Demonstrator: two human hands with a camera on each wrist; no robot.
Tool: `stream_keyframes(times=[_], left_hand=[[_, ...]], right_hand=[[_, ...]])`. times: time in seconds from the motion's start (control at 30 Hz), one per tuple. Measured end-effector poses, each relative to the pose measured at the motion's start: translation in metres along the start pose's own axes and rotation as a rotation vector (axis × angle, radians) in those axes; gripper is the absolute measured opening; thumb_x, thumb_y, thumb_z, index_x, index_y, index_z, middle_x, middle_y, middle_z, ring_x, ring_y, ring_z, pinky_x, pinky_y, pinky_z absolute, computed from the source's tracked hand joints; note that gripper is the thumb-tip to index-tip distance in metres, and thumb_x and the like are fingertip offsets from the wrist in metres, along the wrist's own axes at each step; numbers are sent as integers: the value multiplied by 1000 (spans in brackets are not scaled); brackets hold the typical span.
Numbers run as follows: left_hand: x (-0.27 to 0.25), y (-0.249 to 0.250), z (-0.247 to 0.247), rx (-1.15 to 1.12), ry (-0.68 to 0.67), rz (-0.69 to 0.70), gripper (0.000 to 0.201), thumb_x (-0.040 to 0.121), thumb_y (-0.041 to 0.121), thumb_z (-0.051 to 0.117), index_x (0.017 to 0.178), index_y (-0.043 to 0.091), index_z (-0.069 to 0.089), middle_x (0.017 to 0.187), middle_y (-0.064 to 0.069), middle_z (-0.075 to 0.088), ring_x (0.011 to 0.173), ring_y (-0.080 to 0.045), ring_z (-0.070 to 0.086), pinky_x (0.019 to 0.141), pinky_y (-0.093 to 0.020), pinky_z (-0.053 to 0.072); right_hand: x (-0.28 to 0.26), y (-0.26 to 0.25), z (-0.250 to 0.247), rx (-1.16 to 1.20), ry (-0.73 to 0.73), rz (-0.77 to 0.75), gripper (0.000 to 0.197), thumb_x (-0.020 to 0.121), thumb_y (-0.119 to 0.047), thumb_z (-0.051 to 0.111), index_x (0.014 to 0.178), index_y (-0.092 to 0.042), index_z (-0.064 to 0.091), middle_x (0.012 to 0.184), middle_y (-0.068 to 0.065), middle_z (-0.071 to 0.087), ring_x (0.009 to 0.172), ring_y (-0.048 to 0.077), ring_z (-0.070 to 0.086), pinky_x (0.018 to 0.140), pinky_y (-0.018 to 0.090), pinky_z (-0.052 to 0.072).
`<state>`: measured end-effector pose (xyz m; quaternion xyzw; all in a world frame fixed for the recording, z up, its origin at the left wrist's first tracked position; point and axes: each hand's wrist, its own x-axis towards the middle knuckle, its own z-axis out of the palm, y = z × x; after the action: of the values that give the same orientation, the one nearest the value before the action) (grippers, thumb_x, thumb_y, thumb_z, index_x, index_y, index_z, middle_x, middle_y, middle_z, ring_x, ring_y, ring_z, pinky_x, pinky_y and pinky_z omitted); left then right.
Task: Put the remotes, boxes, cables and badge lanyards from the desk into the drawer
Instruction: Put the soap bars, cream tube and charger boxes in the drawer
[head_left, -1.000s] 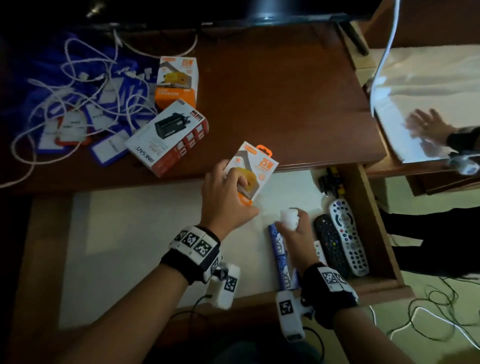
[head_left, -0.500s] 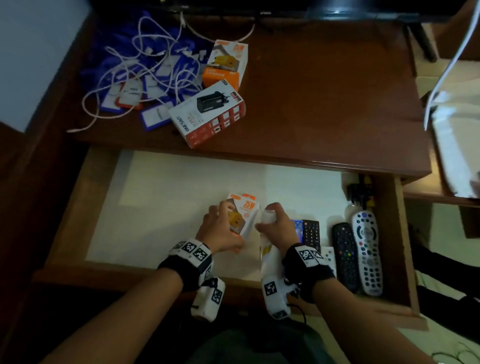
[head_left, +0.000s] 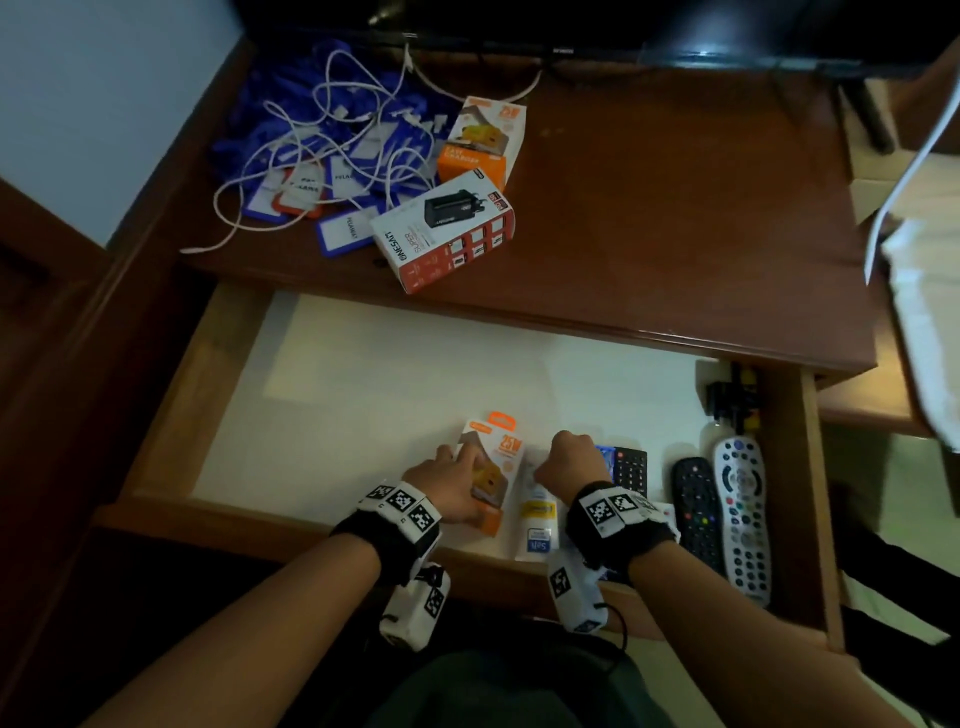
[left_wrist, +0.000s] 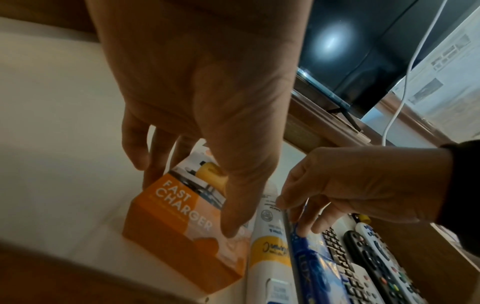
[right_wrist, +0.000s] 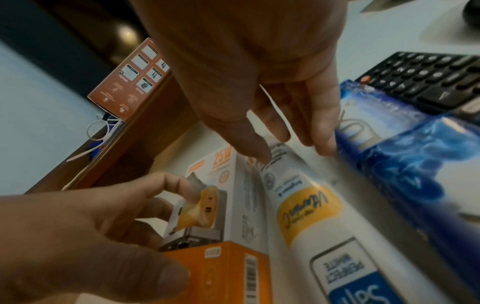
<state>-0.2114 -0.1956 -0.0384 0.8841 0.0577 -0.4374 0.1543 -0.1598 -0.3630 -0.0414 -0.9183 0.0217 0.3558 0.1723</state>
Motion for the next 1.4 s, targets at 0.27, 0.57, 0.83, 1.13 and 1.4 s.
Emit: stream_keyframes(times=[0.27, 0.57, 0.83, 1.13, 1.4], left_hand=[[-1, 9, 11, -42, 36, -1, 90, 71, 43, 76, 138, 30, 16, 136, -9, 37, 115, -30, 51, 98, -47, 44], [16, 23, -1, -95, 44, -33, 118, 72, 44, 77, 148, 38, -14, 151, -12, 18, 128, -36, 42, 104, -48, 41], [8, 20, 11, -134, 3, -2, 107, 74, 50, 72, 145, 42, -7, 144, -17, 32, 121, -38, 50, 100, -47, 46], [4, 14, 17, -125, 6, -6, 110, 73, 51, 75, 145, 42, -8, 137, -18, 42, 118, -37, 52, 96, -42, 46], [5, 15, 21, -158, 8, 34, 111, 73, 54, 72, 143, 48, -15, 137, -15, 48, 113, -35, 56, 93, -44, 50]], right_hand=[[9, 37, -21, -77, 219, -22, 34, 84, -25, 54, 114, -7, 57, 116, 14, 55, 113, 34, 46, 86, 40, 46], [11, 62, -13, -183, 74, -133, 32, 85, -24, 54, 114, -15, 64, 117, 9, 53, 116, 32, 46, 91, 40, 43], [7, 34, 3, -175, 5, -411, 58, 88, -32, 59, 141, -16, 41, 143, 6, 43, 133, 27, 33, 107, 44, 33], [12, 26, -1, -447, -11, -459, 39, 91, -25, 48, 129, -16, 51, 130, 4, 51, 127, 25, 37, 102, 43, 33], [8, 28, 0, -349, 3, -424, 35, 94, -23, 47, 127, -15, 53, 128, 6, 55, 126, 28, 38, 102, 43, 35]])
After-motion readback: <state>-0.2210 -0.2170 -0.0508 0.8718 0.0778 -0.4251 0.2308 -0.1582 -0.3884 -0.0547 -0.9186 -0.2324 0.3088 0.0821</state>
